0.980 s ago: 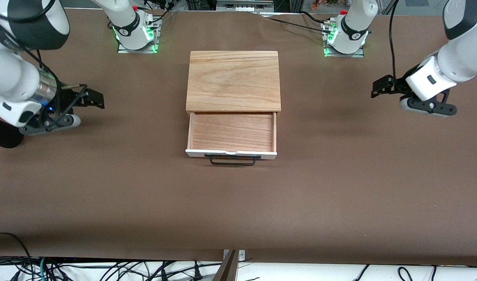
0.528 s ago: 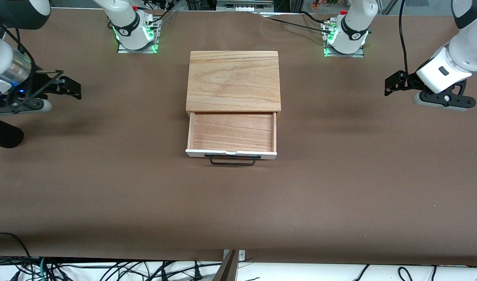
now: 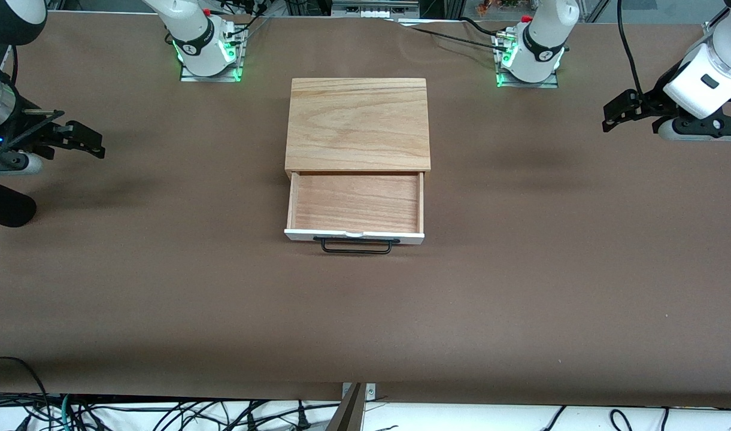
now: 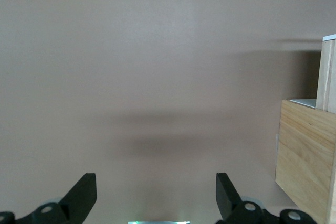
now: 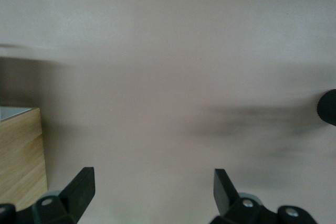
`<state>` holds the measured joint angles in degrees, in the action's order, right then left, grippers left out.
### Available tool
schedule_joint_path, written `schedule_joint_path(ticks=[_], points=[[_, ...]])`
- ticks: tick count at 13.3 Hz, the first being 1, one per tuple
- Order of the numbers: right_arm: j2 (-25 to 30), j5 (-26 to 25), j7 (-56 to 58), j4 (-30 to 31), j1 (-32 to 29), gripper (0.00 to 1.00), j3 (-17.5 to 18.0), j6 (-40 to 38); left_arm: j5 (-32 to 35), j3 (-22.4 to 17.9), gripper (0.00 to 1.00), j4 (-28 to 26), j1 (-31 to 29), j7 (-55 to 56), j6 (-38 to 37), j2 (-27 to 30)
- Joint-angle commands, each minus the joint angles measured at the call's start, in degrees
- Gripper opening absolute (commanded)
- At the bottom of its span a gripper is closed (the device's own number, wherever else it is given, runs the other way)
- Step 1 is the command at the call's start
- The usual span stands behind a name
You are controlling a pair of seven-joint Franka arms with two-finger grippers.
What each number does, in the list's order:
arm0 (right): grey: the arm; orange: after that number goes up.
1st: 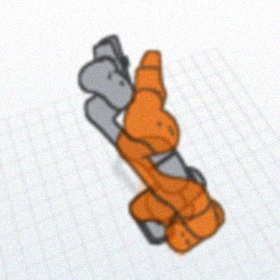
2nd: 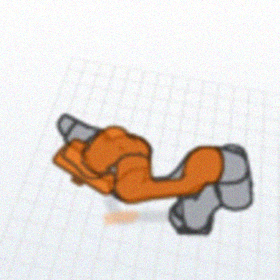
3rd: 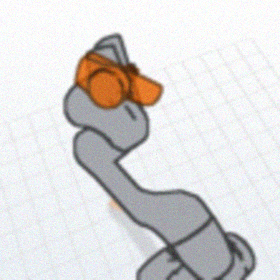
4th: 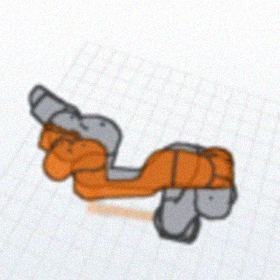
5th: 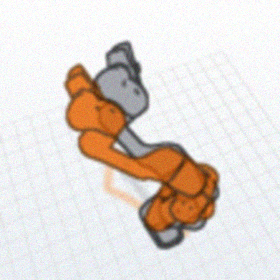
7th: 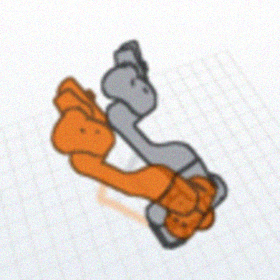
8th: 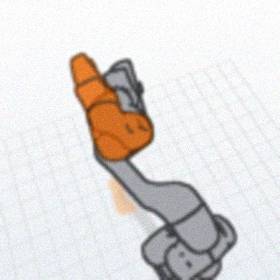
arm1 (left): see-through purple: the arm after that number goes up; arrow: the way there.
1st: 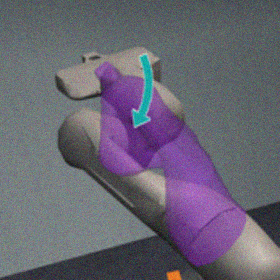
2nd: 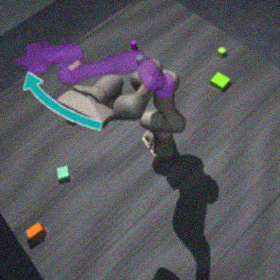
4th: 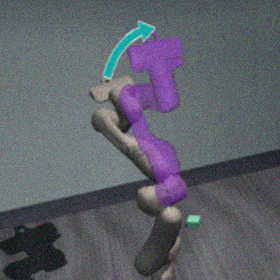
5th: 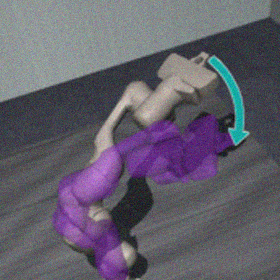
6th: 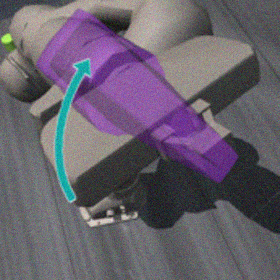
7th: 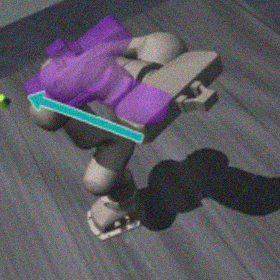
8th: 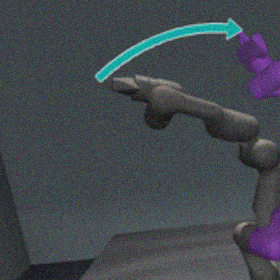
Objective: Pull top drawer with both arms simultaneously
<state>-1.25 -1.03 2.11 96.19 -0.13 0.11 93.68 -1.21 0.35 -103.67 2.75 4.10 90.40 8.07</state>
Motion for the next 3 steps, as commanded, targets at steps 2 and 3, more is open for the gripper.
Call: schedule_joint_path(ticks=[2, 3], points=[[0.81, 1.12, -0.26, 0.49, -0.31, 1.00, -0.20, 0.36, 0.95, 1.06, 1.00, 0.05, -0.91, 1.43, -1.28, 0.54], [0.90, 1.03, -0.35, 0.32, -0.31, 1.00, -0.11, 0.45, 0.95, 1.06, 1.00, 0.13, -0.91, 1.43, -1.10, 0.45]])
